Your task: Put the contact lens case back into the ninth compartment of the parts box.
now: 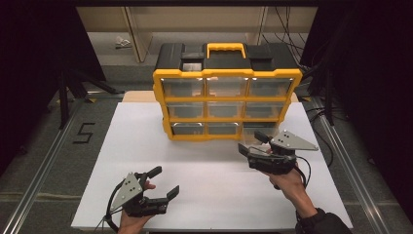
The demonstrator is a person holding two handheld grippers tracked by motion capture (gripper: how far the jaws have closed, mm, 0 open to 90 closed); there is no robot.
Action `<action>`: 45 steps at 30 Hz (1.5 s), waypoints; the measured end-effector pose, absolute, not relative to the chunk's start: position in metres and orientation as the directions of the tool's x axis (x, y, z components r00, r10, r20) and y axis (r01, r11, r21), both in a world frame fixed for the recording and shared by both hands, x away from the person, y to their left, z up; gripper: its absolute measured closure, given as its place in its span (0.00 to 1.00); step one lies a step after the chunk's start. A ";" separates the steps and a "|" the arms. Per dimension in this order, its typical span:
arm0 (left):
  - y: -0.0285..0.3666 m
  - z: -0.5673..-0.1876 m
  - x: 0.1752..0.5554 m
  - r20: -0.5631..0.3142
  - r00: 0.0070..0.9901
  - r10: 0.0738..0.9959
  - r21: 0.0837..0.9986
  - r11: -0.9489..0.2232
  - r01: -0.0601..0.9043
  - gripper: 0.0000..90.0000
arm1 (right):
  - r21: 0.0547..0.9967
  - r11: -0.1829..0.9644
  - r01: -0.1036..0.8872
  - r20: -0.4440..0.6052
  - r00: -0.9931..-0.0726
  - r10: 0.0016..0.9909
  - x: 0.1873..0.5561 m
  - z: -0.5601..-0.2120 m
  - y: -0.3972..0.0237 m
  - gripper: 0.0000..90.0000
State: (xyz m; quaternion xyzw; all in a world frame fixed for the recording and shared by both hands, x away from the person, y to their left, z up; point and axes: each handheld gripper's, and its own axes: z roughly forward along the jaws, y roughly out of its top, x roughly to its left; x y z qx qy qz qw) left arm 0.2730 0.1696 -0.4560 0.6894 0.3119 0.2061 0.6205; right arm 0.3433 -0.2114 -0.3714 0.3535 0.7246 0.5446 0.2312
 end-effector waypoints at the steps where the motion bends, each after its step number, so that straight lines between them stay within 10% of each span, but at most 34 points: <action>1: 0.170 -0.456 0.273 -0.102 0.721 0.686 0.984 -0.036 0.174 0.16 | 0.953 0.158 0.258 0.049 -0.645 0.762 0.343 -0.372 -0.211 0.33; 45: 0.170 -0.456 0.272 -0.101 0.724 0.682 0.985 -0.035 0.171 0.16 | 0.975 0.109 0.192 0.052 -0.681 0.731 0.299 -0.406 -0.210 0.25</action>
